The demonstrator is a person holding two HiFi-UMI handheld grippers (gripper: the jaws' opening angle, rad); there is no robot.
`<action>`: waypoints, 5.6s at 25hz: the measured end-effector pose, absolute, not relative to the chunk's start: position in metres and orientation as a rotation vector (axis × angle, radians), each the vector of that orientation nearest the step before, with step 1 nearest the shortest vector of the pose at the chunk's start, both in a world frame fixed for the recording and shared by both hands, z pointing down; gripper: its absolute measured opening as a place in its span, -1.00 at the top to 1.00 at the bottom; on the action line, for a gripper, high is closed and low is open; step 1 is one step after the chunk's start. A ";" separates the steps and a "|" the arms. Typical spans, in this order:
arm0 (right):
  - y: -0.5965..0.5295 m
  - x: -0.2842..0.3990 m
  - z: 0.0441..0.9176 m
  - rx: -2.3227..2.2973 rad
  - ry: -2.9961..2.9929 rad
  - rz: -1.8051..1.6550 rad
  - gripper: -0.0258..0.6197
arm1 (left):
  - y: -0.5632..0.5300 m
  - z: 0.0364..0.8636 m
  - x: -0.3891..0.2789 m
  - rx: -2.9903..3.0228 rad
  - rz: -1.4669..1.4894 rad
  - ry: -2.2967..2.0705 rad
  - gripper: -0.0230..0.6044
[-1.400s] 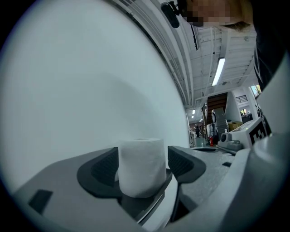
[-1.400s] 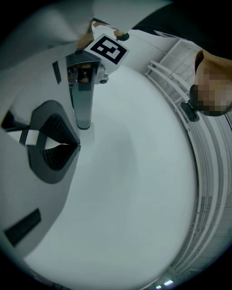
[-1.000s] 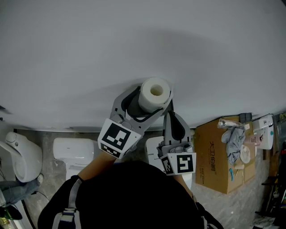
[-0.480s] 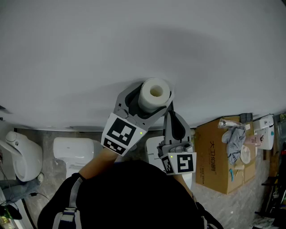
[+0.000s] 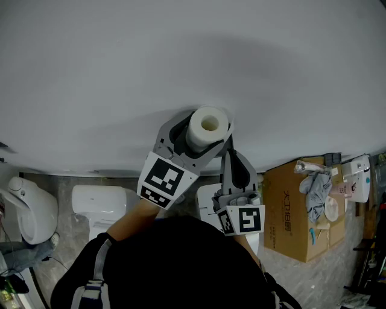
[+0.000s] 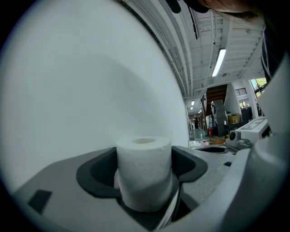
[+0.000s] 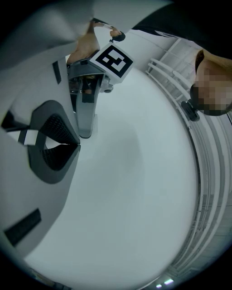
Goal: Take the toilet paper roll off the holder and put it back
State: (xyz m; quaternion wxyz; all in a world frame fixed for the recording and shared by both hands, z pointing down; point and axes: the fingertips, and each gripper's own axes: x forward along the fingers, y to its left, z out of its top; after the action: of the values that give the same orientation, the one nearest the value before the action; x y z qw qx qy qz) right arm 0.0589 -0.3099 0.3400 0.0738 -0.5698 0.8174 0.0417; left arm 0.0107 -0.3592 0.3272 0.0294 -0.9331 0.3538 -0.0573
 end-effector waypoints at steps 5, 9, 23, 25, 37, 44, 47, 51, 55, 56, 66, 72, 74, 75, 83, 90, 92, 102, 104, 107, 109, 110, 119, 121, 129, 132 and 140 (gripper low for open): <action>-0.308 0.058 0.340 -1.704 2.460 0.123 0.85 | -0.357 0.320 0.008 -2.858 -0.138 1.116 -0.23; -0.304 0.056 0.337 -1.697 2.457 0.125 0.85 | -0.353 0.310 0.003 -2.837 -0.106 1.132 -0.23; -0.292 0.031 0.332 -1.618 2.491 0.136 0.85 | -0.333 0.287 -0.032 -2.772 -0.057 1.222 -0.23; -0.291 0.027 0.331 -1.606 2.500 0.135 0.85 | -0.331 0.285 -0.039 -2.772 -0.051 1.254 -0.23; -0.284 0.007 0.327 -1.568 2.519 0.151 0.85 | -0.320 0.280 -0.093 -2.671 -0.061 1.413 -0.23; -0.283 -0.004 0.327 -1.544 2.543 0.154 0.85 | -0.318 0.285 -0.123 -2.615 -0.068 1.534 -0.23; -0.282 -0.007 0.326 -1.534 2.550 0.154 0.85 | -0.317 0.288 -0.133 -2.597 -0.080 1.572 -0.23; -0.282 -0.009 0.327 -1.530 2.552 0.155 0.85 | -0.316 0.292 -0.142 -2.584 -0.095 1.605 -0.23; -0.282 -0.008 0.326 -1.538 2.548 0.157 0.85 | -0.317 0.298 -0.146 -2.587 -0.106 1.620 -0.23; -0.283 -0.007 0.326 -1.539 2.548 0.158 0.85 | -0.317 0.298 -0.147 -2.587 -0.108 1.623 -0.23; -0.285 -0.010 0.328 -1.549 2.549 0.155 0.85 | -0.319 0.302 -0.151 -2.595 -0.112 1.623 -0.23; -0.285 -0.010 0.328 -1.552 2.552 0.156 0.85 | -0.320 0.303 -0.151 -2.602 -0.116 1.619 -0.23; -0.285 -0.009 0.328 -1.553 2.553 0.156 0.85 | -0.320 0.303 -0.150 -2.602 -0.117 1.618 -0.23; -0.286 -0.009 0.328 -1.553 2.553 0.155 0.85 | -0.320 0.303 -0.151 -2.602 -0.117 1.618 -0.23; -0.285 -0.011 0.328 -1.553 2.554 0.161 0.85 | -0.319 0.302 -0.152 -2.603 -0.116 1.614 -0.23; -0.284 -0.009 0.328 -1.554 2.551 0.164 0.85 | -0.319 0.300 -0.146 -2.612 -0.109 1.591 -0.23; -0.284 -0.008 0.327 -1.556 2.549 0.166 0.85 | -0.319 0.298 -0.143 -2.614 -0.106 1.580 -0.23; -0.283 0.007 0.327 -1.587 2.529 0.166 0.85 | -0.323 0.287 -0.119 -2.633 -0.090 1.511 -0.23; -0.283 0.009 0.327 -1.592 2.524 0.167 0.85 | -0.324 0.284 -0.114 -2.638 -0.088 1.495 -0.23; -0.283 0.013 0.327 -1.598 2.515 0.172 0.85 | -0.325 0.282 -0.106 -2.645 -0.085 1.471 -0.23; -0.284 0.016 0.327 -1.606 2.510 0.169 0.85 | -0.326 0.282 -0.100 -2.651 -0.085 1.455 -0.23; -0.284 0.018 0.328 -1.612 2.507 0.165 0.85 | -0.326 0.282 -0.097 -2.654 -0.085 1.448 -0.23; -0.287 0.035 0.329 -1.647 2.475 0.158 0.85 | -0.333 0.280 -0.069 -2.681 -0.081 1.376 -0.23; -0.288 0.039 0.331 -1.657 2.475 0.148 0.85 | -0.335 0.280 -0.062 -2.688 -0.085 1.362 -0.23; -0.291 0.046 0.333 -1.678 2.464 0.154 0.85 | -0.342 0.287 -0.044 -2.723 -0.093 1.313 -0.23; -0.291 0.050 0.334 -1.695 2.453 0.135 0.85 | -0.343 0.291 -0.037 -2.737 -0.098 1.297 -0.23; -0.291 0.061 0.336 -1.713 2.446 0.141 0.85 | -0.347 0.300 -0.019 -2.766 -0.117 1.263 -0.23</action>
State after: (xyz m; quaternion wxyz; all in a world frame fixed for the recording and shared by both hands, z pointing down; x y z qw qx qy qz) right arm 0.0610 -0.2914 0.3355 0.0762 -0.5713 0.8159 0.0471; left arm -0.0186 -0.3470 0.3000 0.0494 -0.9078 0.4146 -0.0385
